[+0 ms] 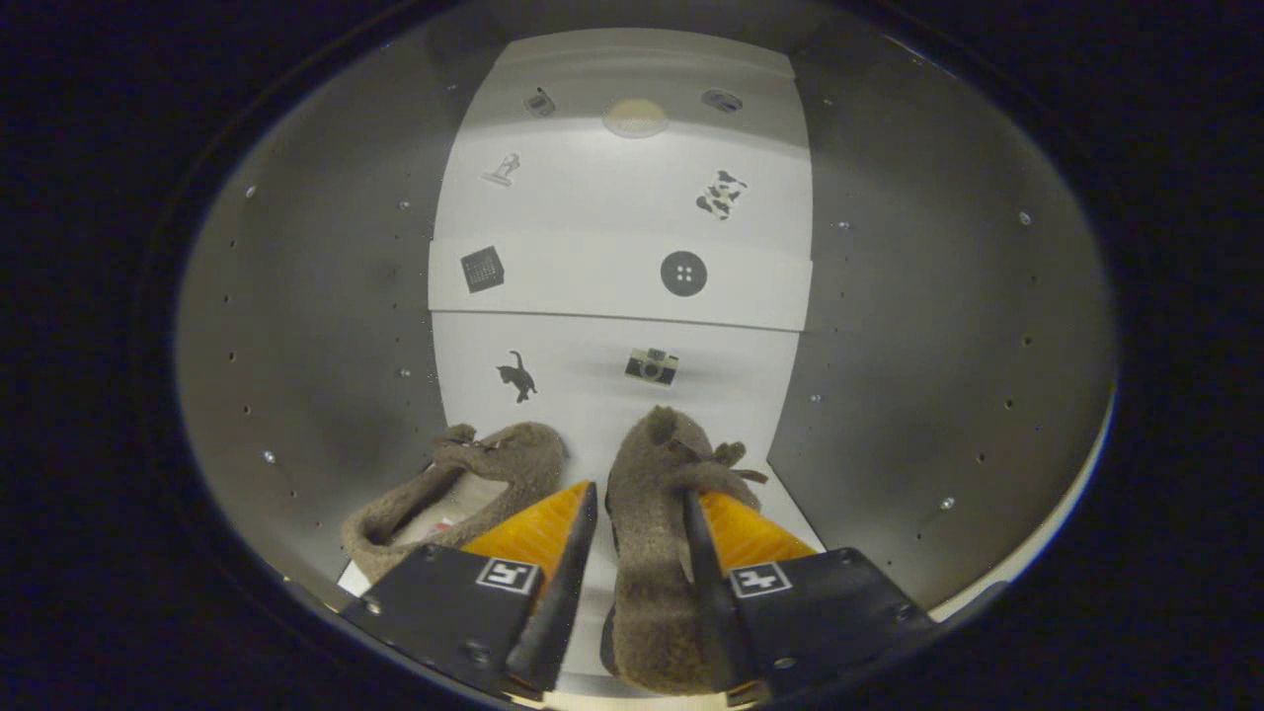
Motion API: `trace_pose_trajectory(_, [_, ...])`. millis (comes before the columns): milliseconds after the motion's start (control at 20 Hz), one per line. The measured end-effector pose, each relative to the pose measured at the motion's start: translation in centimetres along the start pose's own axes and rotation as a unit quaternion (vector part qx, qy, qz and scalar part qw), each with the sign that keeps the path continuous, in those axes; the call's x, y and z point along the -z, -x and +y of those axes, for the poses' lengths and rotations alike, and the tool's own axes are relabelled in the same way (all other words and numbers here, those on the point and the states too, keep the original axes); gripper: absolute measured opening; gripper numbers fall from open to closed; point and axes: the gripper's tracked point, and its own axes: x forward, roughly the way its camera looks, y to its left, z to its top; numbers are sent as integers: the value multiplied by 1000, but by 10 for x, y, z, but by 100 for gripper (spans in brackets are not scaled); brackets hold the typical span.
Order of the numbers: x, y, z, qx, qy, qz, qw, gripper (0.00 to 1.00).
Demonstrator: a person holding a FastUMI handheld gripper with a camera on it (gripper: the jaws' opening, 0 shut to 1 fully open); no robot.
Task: Open the shoe cabinet door, grab the shoes and put them into the shoe cabinet, then close the shoe cabinet door.
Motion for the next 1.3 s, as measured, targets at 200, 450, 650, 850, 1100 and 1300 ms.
trace_pose_trajectory(200, [-34, 43, -3, 5, 12, -62, 998, 82])
trace_pose_trajectory(450, [-76, 130, 5, 2, 31, -121, 992, 100])
trace_pose_trajectory(650, [-90, 214, 10, 24, 34, -138, 990, 100])
trace_pose_trajectory(850, [-94, 297, 18, 3, 21, -149, 989, 100])
trace_pose_trajectory(1100, [-96, 403, 10, -30, -6, -190, 981, 100])
trace_pose_trajectory(1300, [-108, 479, -24, -5, 23, -258, 966, 100])
